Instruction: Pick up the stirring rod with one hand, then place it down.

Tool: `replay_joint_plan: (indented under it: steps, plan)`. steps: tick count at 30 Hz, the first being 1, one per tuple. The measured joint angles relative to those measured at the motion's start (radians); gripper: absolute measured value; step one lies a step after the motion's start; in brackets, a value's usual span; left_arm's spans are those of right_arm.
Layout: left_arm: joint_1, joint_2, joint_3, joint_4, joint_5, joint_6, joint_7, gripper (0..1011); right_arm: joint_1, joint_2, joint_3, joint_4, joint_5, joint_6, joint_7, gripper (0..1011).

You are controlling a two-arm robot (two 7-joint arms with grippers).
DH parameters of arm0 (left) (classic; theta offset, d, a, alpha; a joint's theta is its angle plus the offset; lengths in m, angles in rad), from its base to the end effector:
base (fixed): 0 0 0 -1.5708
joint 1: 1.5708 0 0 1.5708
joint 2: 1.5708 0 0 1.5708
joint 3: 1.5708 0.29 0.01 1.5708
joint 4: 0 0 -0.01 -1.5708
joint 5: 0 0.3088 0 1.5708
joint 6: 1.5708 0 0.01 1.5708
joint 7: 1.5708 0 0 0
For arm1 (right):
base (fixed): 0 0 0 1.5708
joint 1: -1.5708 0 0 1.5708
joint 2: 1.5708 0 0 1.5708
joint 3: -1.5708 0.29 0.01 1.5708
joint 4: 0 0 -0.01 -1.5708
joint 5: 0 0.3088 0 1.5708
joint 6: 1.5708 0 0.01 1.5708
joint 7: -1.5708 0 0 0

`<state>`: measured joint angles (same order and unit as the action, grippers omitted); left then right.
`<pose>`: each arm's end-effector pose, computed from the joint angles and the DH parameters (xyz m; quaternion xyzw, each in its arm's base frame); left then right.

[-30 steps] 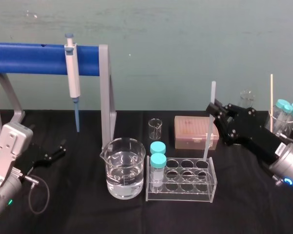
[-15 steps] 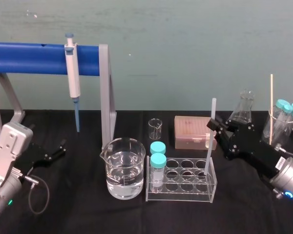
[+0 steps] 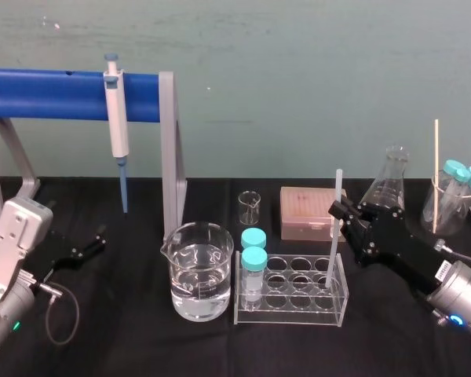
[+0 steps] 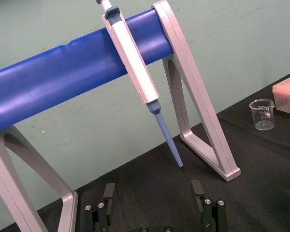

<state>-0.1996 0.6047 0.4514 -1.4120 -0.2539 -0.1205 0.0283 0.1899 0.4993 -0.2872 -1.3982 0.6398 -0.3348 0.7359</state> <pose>0.3581 0.0827 -0.3022 0.1415 -0.1325 0.5799 0.7913 0.3704 -0.0900 -0.2870 0.1021 -0.0769 -0.3373 0.9327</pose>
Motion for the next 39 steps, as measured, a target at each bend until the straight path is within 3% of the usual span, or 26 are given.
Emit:
replay_joint_plan:
  steps: [13, 27, 39]
  plan:
    - [0.000, 0.000, 0.000, 0.000, 0.000, 0.000, 0.000, 1000, 0.019, -0.024, -0.020, 0.066, -0.017, -0.017, 0.017, 61]
    - [0.000, 0.000, 0.000, 0.000, 0.000, 0.000, 0.000, 1000, 0.036, -0.043, -0.038, 0.134, -0.075, -0.043, 0.007, 60]
    - [0.000, 0.000, 0.000, 0.000, 0.000, 0.000, 0.000, 1000, 0.036, -0.051, -0.036, 0.147, -0.085, -0.041, -0.003, 61]
